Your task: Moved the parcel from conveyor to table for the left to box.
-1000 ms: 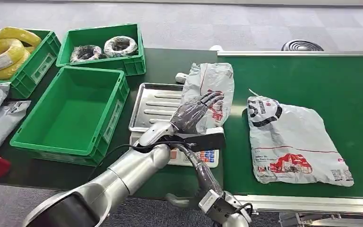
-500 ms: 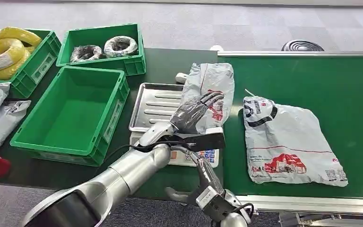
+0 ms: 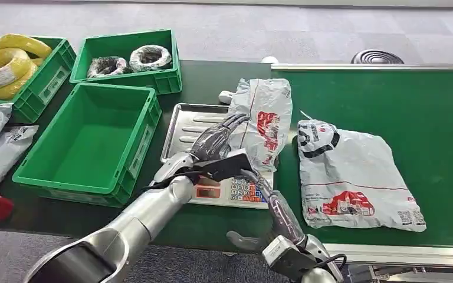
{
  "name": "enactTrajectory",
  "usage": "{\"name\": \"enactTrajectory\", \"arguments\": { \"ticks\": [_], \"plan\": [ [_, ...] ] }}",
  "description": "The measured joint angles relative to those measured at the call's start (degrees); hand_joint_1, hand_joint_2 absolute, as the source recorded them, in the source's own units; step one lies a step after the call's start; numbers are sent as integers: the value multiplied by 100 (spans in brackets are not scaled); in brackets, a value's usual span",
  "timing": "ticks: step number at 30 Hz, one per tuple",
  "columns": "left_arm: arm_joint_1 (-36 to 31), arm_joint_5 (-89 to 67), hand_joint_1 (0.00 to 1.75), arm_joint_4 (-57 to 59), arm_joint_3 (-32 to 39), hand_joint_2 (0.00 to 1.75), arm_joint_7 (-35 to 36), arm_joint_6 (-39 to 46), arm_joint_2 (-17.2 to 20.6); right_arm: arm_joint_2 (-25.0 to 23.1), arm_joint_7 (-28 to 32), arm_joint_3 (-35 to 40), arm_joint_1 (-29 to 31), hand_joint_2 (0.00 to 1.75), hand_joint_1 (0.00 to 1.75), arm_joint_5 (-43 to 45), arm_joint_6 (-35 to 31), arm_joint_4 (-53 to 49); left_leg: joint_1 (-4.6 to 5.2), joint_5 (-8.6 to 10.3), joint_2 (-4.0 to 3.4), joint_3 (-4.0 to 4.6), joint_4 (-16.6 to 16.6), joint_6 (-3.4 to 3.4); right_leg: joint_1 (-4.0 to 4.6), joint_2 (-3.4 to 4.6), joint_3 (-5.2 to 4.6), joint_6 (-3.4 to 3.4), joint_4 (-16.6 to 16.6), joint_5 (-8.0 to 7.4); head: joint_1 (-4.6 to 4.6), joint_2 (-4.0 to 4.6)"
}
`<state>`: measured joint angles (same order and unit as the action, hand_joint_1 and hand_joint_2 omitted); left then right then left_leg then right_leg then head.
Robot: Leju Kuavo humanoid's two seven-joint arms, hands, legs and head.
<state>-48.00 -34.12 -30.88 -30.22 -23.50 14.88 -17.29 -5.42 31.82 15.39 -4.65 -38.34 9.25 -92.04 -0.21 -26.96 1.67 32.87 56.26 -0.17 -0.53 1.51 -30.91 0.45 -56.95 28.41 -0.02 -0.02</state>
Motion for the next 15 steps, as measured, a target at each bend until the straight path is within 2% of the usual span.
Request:
{"name": "enactTrajectory", "arguments": {
  "ticks": [15],
  "plan": [
    [218, -308, 0, -240, 788, 175, -33, 15, 188, 100, 124, -205, 76, 175, 0, -383, 704, 168, 0, 0, 0, 0, 0, 0, 0, 0, 0, 0, 0, 0, 0, 0]
  ]
}}
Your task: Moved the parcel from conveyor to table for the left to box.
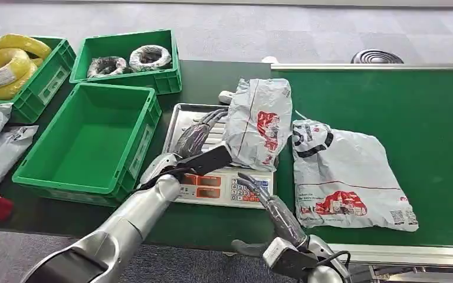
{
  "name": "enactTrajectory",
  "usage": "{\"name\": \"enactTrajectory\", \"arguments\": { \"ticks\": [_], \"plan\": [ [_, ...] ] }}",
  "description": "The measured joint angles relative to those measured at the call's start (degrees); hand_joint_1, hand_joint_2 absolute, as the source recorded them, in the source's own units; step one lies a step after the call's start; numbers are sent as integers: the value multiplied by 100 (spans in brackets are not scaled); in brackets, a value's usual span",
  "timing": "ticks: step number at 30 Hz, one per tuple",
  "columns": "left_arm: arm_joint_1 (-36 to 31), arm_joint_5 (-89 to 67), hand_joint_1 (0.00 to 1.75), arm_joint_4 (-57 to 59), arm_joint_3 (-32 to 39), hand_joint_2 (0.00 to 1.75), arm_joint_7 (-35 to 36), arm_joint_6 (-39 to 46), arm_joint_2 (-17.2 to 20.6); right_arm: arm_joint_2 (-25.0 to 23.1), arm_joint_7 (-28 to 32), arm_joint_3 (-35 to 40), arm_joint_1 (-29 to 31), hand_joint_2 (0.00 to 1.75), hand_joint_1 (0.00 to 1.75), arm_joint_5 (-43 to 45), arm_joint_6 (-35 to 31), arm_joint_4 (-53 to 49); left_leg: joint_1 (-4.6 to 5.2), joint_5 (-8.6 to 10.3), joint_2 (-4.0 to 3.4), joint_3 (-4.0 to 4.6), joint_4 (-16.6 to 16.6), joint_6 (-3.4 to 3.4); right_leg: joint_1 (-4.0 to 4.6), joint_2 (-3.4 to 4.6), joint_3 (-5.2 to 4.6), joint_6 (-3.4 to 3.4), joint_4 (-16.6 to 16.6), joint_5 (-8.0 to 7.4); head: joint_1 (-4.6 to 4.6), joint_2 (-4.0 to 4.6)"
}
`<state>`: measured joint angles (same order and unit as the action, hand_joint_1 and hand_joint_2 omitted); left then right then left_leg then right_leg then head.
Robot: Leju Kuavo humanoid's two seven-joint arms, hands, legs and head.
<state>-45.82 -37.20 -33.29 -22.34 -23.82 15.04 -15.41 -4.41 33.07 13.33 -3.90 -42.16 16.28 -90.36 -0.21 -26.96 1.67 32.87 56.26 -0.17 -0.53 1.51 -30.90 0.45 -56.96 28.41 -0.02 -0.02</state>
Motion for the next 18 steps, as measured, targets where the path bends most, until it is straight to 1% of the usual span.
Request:
{"name": "enactTrajectory", "arguments": {
  "ticks": [6, 13, 18],
  "plan": [
    [16, -11, 0, -4, 166, 175, -4, 13, 28, 39, 150, 214, 88, 175, 0, -79, 85, 28, 0, 0, 0, 0, 0, 0, 0, 0, 0, 0, 0, 0, 0, 0],
    [80, -129, 0, -63, 383, 175, -50, 13, 46, 46, 619, 330, 166, 175, 0, 237, 400, -131, 0, 0, 0, 0, 0, 0, 0, 0, 0, 0, 0, 0, -2, 0],
    [103, -127, 0, -124, 514, 175, -107, 2, 50, 109, 686, 439, 149, 175, 0, 595, 427, -457, 0, 0, -1, 0, 0, 0, 0, 0, 0, 0, 0, 0, 0, 0]
  ]
}}
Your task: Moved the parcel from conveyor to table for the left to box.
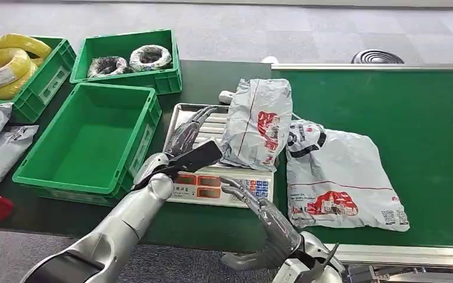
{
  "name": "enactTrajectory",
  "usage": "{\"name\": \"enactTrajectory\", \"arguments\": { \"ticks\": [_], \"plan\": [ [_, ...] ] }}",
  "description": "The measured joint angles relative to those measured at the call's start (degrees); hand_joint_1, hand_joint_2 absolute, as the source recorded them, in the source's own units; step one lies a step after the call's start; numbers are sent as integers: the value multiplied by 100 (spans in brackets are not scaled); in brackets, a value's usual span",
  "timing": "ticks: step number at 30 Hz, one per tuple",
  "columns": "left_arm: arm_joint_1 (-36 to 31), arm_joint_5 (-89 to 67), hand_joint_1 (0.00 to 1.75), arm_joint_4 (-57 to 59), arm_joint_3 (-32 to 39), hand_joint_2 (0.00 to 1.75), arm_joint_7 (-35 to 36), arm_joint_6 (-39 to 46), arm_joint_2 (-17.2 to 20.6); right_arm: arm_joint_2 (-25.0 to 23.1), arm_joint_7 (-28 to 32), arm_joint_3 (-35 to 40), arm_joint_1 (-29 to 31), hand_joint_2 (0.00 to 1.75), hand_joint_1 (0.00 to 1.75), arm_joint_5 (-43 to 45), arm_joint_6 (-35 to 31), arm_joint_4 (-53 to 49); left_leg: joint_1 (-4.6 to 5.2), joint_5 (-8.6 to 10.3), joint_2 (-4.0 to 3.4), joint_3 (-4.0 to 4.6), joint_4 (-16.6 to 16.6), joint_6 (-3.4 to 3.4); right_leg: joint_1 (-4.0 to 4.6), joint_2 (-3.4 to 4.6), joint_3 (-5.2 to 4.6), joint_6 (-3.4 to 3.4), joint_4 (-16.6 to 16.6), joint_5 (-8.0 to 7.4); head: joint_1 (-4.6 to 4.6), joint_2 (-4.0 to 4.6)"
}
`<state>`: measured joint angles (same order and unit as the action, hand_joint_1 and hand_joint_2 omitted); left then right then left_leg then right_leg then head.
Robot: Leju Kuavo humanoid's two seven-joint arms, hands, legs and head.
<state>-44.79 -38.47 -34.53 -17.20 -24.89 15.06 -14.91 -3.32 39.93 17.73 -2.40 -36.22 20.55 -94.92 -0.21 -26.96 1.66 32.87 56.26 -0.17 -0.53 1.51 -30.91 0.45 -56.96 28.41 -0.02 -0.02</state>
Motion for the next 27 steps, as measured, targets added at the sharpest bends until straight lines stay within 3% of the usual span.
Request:
{"name": "enactTrajectory", "arguments": {
  "ticks": [8, 10, 12, 14, 16, 20, 27],
  "plan": [
    [252, 396, 0, -300, 365, 175, -155, -28, 44, -302, -324, -505, 136, 175, 0, 299, -1079, -2, 0, 1, 1, -1, 0, 1, 0, -1, 1, 0, 0, 0, 0, 0],
    [368, 470, 0, -418, 453, 175, -155, 9, 63, -472, -696, -807, 200, 175, 0, 225, -1992, 9, 0, 1, 0, -2, 0, 1, 0, 0, 1, 0, 0, 0, -2, 0],
    [501, 525, 0, -558, 540, 175, -155, 22, 87, -669, -1122, -1273, 232, 175, 0, 212, -3435, 11, 0, 1, 9, -2, 1, 1, -1, -3, 1, 0, 0, 0, 0, 0],
    [595, 549, 0, -636, 603, 175, -155, 9, 114, -797, -1080, -1741, 220, 175, 0, 817, -4690, 4, 0, 1, 8, -1, 1, 0, -4, -4, 0, 0, 0, 0, 0, 0],
    [645, 555, 0, -665, 645, 175, -171, 11, 116, -940, -907, -2171, 125, 175, 0, 1496, -5433, -44, 1, 0, 7, 0, 1, -1, -6, -4, -1, 1, 1, 0, 0, 0],
    [692, 656, 0, -671, 704, 175, -232, 61, 116, -1160, -374, -2699, -27, 175, 0, 1858, -5963, -188, 5, -3, -2, 1, 0, -1, -6, 8, -5, 0, 1, 0, -4, 0],
    [747, 693, 0, -682, 737, 175, -278, 138, 118, -1502, -22, -3281, -24, 175, 0, 1969, -6051, -337, 2, 0, -1, -3, 0, 1, -2, 6, -1, 0, -2, 0, -2, 0]
  ]
}}
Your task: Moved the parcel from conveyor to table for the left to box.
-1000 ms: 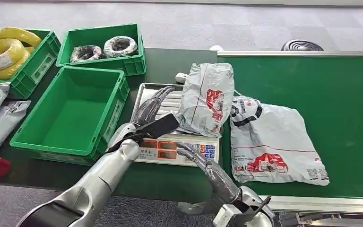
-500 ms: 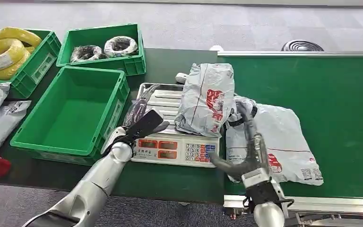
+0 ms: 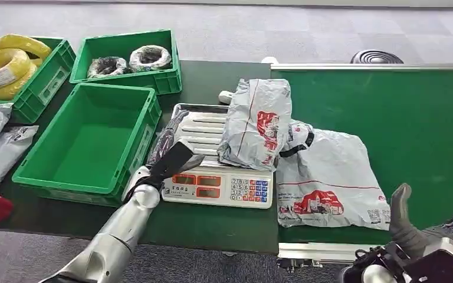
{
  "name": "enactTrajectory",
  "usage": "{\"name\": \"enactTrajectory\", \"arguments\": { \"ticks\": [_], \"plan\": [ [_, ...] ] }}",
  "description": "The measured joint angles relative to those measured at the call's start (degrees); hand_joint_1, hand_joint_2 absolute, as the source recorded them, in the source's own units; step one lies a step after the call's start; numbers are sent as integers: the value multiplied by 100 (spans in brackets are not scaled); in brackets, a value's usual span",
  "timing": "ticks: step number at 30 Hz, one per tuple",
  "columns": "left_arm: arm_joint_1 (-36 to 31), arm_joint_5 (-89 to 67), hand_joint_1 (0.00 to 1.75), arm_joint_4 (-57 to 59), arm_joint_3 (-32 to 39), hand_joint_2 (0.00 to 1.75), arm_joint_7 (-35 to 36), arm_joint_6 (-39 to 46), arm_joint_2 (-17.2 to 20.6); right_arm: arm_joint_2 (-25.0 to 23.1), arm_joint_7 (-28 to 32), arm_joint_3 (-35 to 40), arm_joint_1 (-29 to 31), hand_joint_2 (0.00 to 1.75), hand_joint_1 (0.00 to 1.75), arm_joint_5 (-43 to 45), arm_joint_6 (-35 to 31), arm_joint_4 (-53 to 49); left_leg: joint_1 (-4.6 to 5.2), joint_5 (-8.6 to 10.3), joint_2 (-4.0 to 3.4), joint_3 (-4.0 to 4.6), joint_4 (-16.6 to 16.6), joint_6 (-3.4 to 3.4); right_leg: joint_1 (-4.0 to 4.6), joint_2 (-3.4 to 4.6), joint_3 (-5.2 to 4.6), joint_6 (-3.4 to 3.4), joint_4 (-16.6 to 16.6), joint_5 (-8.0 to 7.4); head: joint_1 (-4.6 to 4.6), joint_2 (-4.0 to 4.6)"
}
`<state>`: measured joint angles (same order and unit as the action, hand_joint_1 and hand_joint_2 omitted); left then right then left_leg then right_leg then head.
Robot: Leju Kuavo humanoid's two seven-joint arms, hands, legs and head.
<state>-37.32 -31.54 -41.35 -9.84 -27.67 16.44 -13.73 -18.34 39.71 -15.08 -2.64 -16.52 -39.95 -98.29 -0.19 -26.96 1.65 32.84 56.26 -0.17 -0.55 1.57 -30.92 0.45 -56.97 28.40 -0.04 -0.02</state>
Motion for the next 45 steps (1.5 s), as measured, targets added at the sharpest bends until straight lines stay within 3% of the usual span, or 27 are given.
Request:
{"name": "enactTrajectory", "arguments": {
  "ticks": [10, 22, 31, 39, 45],
  "plan": [
    [3, 113, 0, -153, 39, 175, 9, 33, 85, -127, 20, -74, 179, 175, 0, -461, 0, 253, 1, 0, 1, 1, 0, 0, -1, -1, 1, 0, 0, 0, 2, 0],
    [-19, 267, 0, -157, 90, 175, -46, 142, 92, -157, 20, -240, 390, 175, 0, -317, 0, 748, 1, 0, 0, 0, 0, 0, -1, -1, 0, 0, 0, 0, 0, 2],
    [-133, 212, 0, -140, 137, 175, -13, 775, 77, -157, 20, -304, 372, 175, 0, -306, 0, 804, 0, 0, -1, 0, 0, 0, -1, -1, 0, 0, 0, 0, 2, 0],
    [-585, -655, 0, -44, 38, 175, 347, 1254, 70, -192, 20, -297, 374, 175, 0, -356, 0, 839, 1, 0, 1, 0, 1, 0, -1, -2, 0, 0, 0, 0, 0, 0],
    [-970, -1634, 0, 207, -482, 175, 837, 1453, -193, -205, 22, -286, 414, 175, 0, -391, 0, 868, 2, 0, 3, 1, 3, -1, -4, -5, 1, 1, 0, -1, 2, 0]
  ]
}}
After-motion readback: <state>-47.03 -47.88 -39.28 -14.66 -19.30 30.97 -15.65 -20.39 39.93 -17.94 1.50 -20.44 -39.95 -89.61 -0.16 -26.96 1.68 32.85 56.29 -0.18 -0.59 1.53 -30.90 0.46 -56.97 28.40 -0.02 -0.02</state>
